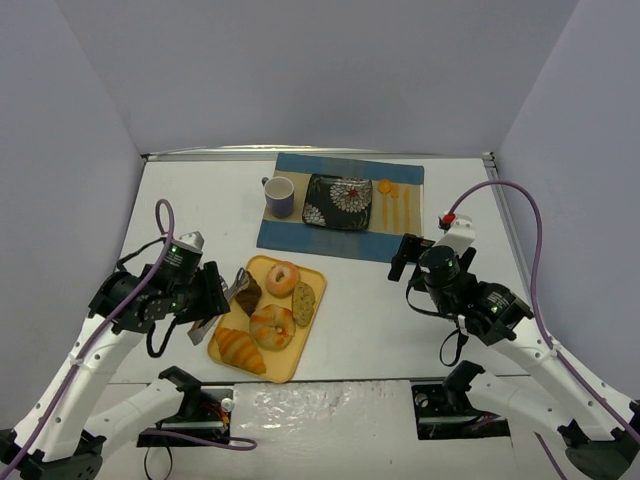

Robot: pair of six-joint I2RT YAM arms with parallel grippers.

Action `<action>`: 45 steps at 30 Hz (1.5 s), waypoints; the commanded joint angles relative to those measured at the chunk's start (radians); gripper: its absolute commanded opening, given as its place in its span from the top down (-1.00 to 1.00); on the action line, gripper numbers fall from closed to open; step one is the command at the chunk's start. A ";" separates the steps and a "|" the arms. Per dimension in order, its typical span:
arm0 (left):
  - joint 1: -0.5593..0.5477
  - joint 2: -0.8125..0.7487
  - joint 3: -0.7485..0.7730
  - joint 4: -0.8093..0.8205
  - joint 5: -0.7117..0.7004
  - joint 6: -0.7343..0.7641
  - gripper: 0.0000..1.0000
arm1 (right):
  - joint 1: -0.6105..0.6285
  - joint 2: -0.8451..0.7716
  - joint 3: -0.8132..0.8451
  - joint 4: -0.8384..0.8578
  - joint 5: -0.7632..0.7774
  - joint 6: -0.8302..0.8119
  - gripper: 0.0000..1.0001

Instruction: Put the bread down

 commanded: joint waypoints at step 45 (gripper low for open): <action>-0.079 0.297 -0.079 0.205 -0.072 -0.029 0.00 | -0.003 -0.036 -0.017 0.054 0.012 0.012 -1.00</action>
